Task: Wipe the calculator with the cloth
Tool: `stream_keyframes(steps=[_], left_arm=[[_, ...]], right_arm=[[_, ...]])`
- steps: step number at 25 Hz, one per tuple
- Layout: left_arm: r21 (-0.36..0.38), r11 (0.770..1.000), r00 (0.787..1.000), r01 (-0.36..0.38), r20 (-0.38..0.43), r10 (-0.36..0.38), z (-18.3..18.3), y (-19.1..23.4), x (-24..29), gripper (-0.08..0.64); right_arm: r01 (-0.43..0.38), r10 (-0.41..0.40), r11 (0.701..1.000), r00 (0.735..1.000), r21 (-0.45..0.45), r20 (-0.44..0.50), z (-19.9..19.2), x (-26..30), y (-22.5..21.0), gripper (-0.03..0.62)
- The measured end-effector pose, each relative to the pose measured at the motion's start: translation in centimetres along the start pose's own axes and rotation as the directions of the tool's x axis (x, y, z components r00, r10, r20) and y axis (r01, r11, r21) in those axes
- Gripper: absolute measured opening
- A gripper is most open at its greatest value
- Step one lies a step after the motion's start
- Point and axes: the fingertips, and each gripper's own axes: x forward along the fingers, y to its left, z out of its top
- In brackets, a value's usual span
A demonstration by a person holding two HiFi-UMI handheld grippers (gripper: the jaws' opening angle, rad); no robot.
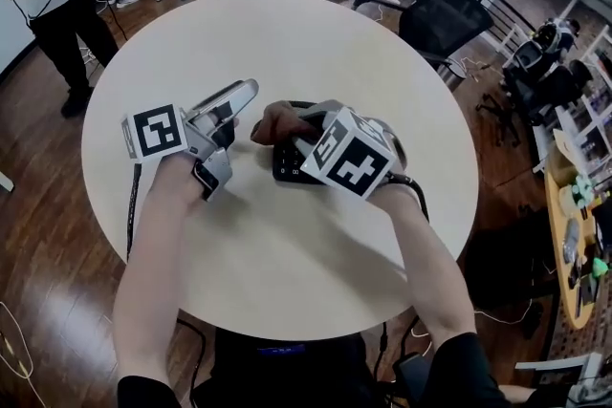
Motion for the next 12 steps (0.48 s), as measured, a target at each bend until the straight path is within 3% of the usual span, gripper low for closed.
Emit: stream_keyframes(steps=[4,8,10,12], left_arm=[[0.002,1.000,1.000,-0.001,0.001,0.001,0.0,0.1,0.0,0.179],[0.001,1.000,1.000,-0.004,0.001,0.004,0.0,-0.1,-0.1,0.179],[0.006,1.000,1.000,-0.004,-0.002,0.004,0.0,-0.3,-0.1,0.179],[0.009,1.000,1.000,-0.004,-0.005,0.004,0.0,-0.2,-0.1,0.179]], right_arm=[[-0.107,0.107,0.993,0.994,-0.044,0.000,-0.7,-2.1,4.7,0.064],[-0.272,0.274,0.959,0.962,-0.076,0.016,-1.3,-4.5,9.1,0.064],[-0.252,0.253,0.968,0.965,-0.023,0.065,-0.8,-4.9,7.7,0.064],[-0.116,0.113,0.993,0.990,0.034,0.079,-0.2,-4.3,3.5,0.064]])
